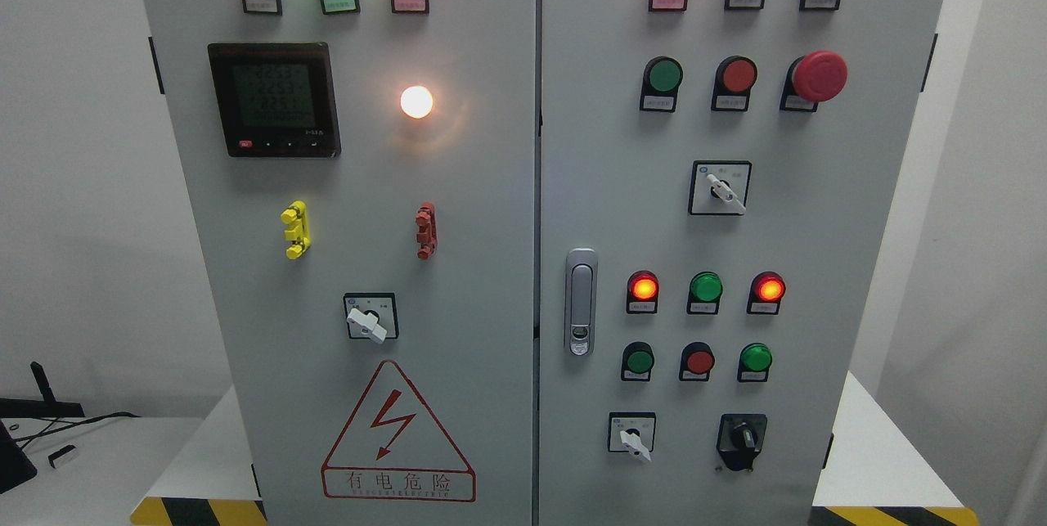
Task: Trip black knob to open circuit
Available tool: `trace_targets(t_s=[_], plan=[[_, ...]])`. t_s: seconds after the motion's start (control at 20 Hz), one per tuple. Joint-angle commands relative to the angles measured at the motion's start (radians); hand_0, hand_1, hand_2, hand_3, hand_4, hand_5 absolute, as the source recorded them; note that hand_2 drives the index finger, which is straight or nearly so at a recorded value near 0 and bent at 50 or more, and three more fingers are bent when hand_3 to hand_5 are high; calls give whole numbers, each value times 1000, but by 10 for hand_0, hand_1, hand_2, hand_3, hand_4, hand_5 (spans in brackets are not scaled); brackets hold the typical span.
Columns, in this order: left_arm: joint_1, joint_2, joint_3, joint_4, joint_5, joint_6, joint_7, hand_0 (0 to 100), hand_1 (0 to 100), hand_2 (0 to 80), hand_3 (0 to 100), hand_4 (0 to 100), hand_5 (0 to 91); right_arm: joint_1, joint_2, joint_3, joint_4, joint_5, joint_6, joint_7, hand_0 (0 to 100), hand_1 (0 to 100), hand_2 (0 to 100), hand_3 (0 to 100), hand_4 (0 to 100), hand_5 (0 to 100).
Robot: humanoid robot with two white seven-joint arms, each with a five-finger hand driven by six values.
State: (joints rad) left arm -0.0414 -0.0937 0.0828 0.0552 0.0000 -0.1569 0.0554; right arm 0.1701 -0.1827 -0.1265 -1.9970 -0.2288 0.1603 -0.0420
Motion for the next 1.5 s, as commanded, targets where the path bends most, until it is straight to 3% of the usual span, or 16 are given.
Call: trace_targets(t_s=[0.0, 0.35, 1.45], plan=[[0, 0, 0, 0, -31, 0, 0, 120, 389, 0, 0, 0, 0, -78, 3, 68, 113, 29, 10, -15, 301, 654, 387, 1000, 1000, 943], [0, 0, 0, 0, -31, 0, 0, 120, 389, 0, 0, 0, 0, -113, 8, 102, 144, 31, 13, -19, 322, 651, 385, 1000, 1000, 943], [0, 0, 0, 0, -31, 0, 0, 120, 389, 0, 0, 0, 0, -187, 14, 114, 195, 34, 27, -25, 345, 650, 382, 1000, 1000, 942]])
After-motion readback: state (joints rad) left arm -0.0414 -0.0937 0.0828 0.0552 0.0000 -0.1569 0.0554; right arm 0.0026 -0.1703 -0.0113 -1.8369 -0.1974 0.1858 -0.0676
